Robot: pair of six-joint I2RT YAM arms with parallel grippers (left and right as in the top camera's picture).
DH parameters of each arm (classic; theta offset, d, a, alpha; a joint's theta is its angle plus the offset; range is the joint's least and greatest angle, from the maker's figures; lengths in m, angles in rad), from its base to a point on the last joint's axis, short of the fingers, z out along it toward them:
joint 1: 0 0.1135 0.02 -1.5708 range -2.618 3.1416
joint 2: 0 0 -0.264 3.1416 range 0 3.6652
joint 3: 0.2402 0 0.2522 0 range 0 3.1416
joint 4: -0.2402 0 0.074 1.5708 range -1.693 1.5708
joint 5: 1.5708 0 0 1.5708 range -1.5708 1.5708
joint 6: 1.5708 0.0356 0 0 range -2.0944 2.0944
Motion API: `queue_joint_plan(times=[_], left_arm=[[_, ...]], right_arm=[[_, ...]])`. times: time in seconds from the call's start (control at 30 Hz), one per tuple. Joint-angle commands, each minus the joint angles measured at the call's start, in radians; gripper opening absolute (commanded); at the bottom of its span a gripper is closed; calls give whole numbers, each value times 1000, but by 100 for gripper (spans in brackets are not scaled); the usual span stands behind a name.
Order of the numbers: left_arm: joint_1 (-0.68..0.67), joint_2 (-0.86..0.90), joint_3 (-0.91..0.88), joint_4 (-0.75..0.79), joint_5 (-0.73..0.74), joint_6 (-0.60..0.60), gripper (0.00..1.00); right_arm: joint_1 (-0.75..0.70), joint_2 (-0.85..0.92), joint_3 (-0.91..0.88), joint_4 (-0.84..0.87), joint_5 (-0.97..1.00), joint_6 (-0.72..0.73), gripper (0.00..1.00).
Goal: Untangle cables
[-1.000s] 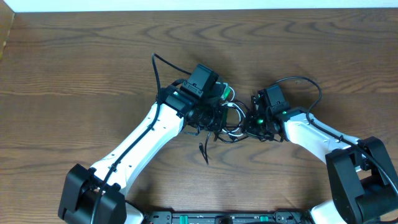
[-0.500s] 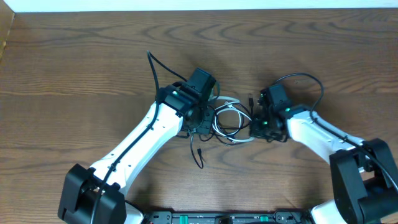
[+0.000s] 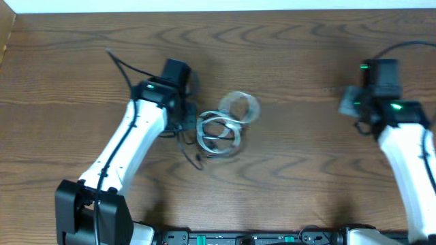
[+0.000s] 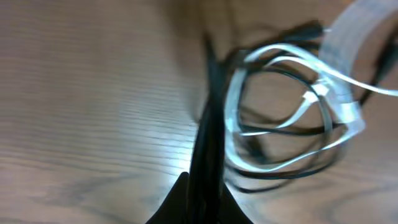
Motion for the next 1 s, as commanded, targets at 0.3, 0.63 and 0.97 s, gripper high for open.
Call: queue_joint_plan(times=[0.3,0.63,0.97], left_arm=[[78,-3,4,33,540,207,8],[-92,-3,4,17,853,580,8],[-125,-3,4,-24,852,605,8]], right_arm=[[-228,-18,5,-15,-531,-80,11],[-85,83,-16,-23,-724,-218,43],[88,278,-16,-11,-773,-260,49]])
